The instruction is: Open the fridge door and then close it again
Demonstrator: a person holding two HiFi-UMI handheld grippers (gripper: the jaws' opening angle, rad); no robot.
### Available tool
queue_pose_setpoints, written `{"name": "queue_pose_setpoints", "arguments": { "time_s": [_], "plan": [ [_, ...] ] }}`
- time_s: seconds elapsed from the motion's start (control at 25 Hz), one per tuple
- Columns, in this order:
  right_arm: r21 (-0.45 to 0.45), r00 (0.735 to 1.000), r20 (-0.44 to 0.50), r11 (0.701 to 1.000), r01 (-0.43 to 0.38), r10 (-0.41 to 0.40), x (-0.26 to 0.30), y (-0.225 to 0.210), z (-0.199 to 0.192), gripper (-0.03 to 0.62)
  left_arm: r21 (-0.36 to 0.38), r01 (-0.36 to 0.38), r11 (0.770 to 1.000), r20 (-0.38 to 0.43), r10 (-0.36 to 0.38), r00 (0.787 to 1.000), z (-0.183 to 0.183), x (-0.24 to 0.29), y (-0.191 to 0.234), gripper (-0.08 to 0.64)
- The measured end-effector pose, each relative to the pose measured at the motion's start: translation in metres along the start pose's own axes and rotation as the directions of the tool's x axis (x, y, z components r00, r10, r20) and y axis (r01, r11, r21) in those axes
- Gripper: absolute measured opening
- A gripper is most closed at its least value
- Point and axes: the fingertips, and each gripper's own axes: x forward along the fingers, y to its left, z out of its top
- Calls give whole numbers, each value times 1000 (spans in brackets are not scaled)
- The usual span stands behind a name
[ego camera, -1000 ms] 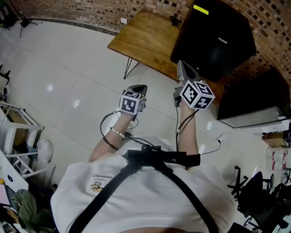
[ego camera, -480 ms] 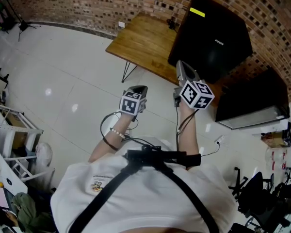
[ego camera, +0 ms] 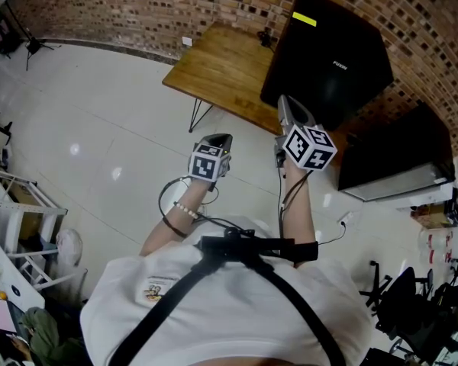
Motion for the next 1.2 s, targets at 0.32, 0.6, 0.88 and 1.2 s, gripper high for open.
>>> {"name": "queue_pose_setpoints", "arguments": {
  "time_s": [0.32,0.6,0.88,1.2],
  "plan": [
    [-166,996,-81,986,20,-34,33,-41,17,207,4,14,1000,19,-14,1000,17,19,0,2],
    [-359,985,-159,933,8,-69,88,-95,61,221,3,40,999,16,-40,999,39,43,5,2],
    [-548,957,-248,837,-11,-150,131,-137,98,245,-22,45,999,3,-45,999,46,66,20,2],
    [-649,901,-389,751,-122,-190,172,-163,102,233,-56,61,997,5,-61,998,60,79,32,2]
  ]
}}
